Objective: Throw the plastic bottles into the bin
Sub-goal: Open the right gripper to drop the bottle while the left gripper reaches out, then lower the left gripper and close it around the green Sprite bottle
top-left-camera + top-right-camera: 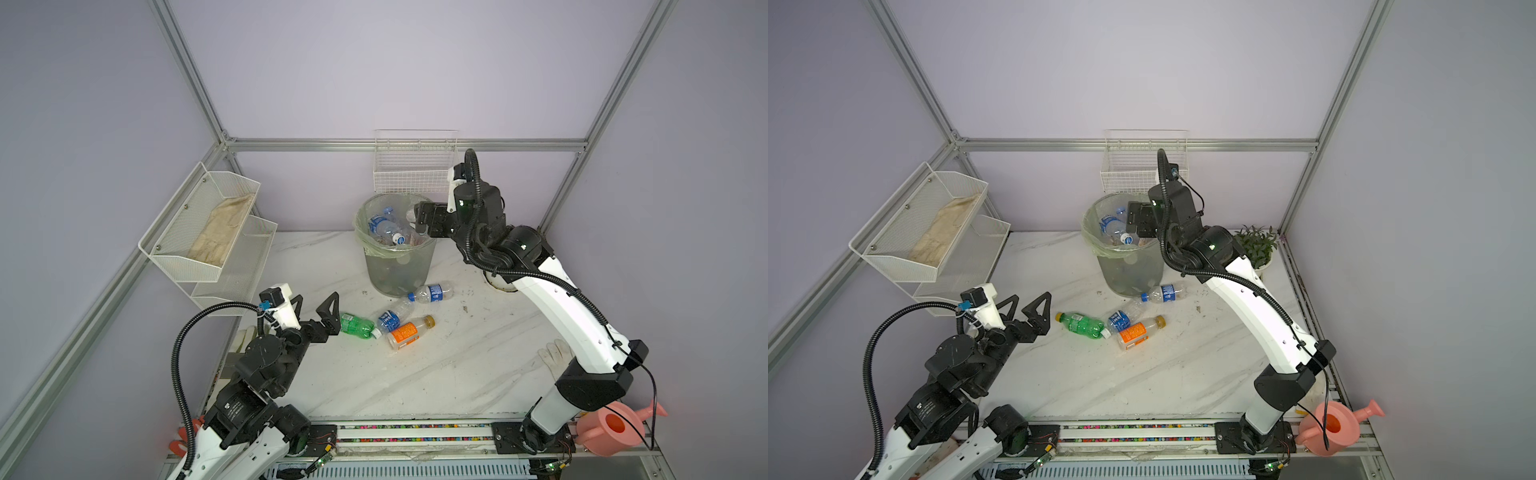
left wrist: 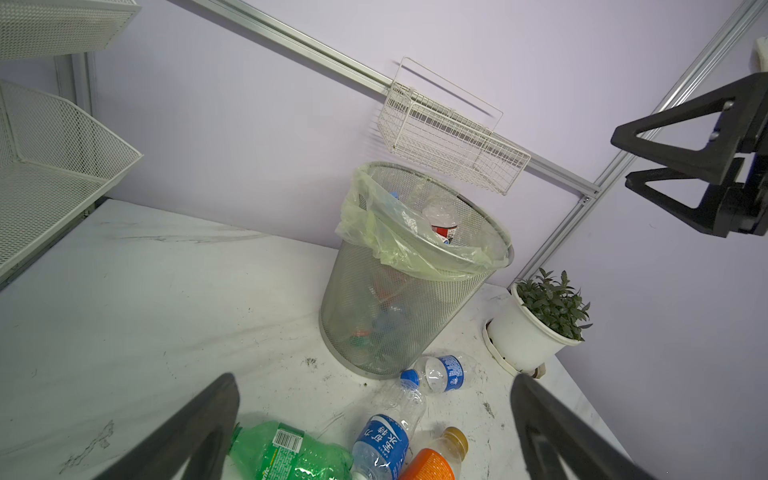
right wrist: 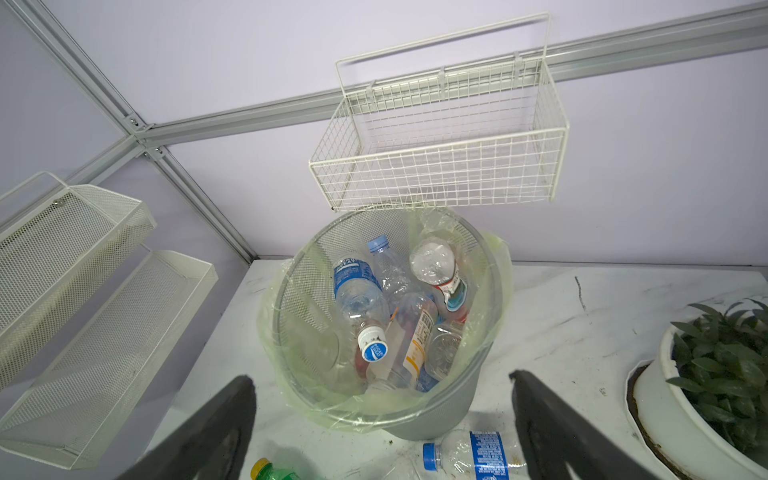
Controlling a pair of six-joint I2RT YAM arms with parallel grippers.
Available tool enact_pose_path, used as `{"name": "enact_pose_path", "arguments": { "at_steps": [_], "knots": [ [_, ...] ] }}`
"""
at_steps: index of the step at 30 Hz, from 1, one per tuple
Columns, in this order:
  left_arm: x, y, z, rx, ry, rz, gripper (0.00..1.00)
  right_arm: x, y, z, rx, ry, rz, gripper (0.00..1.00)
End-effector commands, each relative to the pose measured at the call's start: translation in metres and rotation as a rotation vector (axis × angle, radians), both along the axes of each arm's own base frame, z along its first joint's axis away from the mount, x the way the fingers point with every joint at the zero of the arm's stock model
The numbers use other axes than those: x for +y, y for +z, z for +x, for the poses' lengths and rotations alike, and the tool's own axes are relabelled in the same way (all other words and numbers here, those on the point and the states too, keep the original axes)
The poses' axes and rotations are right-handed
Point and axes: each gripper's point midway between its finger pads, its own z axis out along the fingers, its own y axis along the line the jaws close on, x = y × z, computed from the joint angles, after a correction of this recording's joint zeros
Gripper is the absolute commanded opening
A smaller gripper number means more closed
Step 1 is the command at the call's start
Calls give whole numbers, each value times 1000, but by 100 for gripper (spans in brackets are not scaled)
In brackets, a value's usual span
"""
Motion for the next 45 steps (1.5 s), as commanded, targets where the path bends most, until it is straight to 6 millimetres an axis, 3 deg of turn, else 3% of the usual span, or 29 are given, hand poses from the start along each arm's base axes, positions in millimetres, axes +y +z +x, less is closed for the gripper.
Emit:
{"name": "enact_pose_path", "arguments": {
  "at_steps": [1, 12, 25, 35, 45],
  "knots": [
    [-4, 11, 0, -25, -20, -32, 100, -2, -14, 0, 13, -12, 1, 97],
    [-13, -13, 13, 58, -11, -35, 100, -15, -33, -14, 32, -16, -2, 97],
    [-12, -69, 41, 335, 137, 21, 100, -20, -67, -17, 93, -32, -32, 98],
    [0, -108, 54, 529, 332, -106, 100, -26, -75, -20, 109, -53, -32, 97],
    [-9, -135, 70, 696, 445, -234, 100, -29, -83, -24, 127, -61, -34, 97]
  ]
}}
